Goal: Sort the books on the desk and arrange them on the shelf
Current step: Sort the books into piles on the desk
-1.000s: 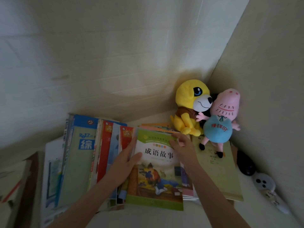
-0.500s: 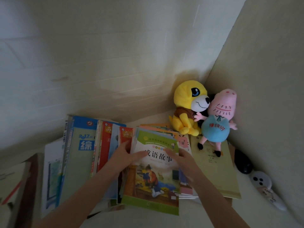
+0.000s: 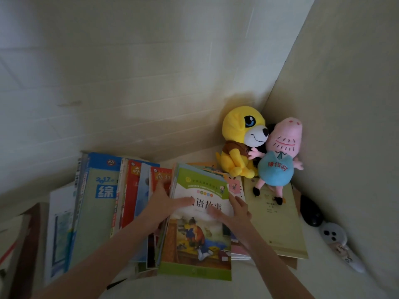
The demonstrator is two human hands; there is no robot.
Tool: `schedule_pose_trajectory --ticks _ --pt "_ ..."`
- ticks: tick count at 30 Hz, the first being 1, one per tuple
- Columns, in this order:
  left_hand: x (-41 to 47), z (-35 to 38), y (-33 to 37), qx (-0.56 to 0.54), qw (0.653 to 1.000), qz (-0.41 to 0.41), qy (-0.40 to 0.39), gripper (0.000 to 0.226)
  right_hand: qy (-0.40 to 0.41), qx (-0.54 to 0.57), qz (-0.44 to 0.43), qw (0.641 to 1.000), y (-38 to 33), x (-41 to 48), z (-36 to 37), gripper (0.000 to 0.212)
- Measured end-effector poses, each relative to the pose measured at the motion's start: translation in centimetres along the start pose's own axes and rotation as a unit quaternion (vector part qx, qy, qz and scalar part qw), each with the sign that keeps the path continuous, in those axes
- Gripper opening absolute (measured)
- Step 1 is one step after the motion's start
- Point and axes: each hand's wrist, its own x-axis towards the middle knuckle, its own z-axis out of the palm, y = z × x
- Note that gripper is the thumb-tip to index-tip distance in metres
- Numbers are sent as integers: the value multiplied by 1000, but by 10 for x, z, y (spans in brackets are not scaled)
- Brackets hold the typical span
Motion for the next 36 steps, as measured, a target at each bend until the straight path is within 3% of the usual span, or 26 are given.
schedule_pose_trajectory --ticks 2,4,6,8,12,16,20,22,25,26,28,32,36 --pt "-2 -1 -3 -20 1000 14 4 88 3 -9 -36 999 5 -2 1 120" --pt "-7 -2 -4 -56 998 32 -5 95 3 7 -64 998 2 -7 0 108" --pt "-13 -2 -1 -95 994 51 -23 104 -29 112 -112 987 1 -11 -2 97" --pt "-17 -2 6 -129 988 75 -27 100 -61 191 -136 970 -4 -17 -10 101" --pt "-28 -5 28 -143 978 150 -15 94 -45 227 -190 954 -24 -27 -27 103" --pt "-29 -13 58 -85 956 277 -39 100 34 179 -294 938 -50 -22 -39 115" --pt "-21 -22 72 13 940 336 -65 99 88 149 -310 935 -58 -9 -36 120" --pt "-19 -25 62 53 943 321 -77 93 85 123 -270 951 -47 -5 -26 111" --pt "-23 -24 50 78 940 316 -100 92 13 123 -179 976 -29 0 -14 95" --pt "-24 -23 50 81 937 322 -104 97 8 116 -168 979 -22 3 -13 95" --pt "-25 -22 54 89 928 350 -86 107 6 112 -176 978 -24 3 -14 115" --pt "-17 -17 61 152 883 444 -5 119 115 158 -295 935 -50 -7 -18 113" --pt "-17 -17 67 219 833 507 29 109 185 124 -383 896 -59 -7 -29 116"
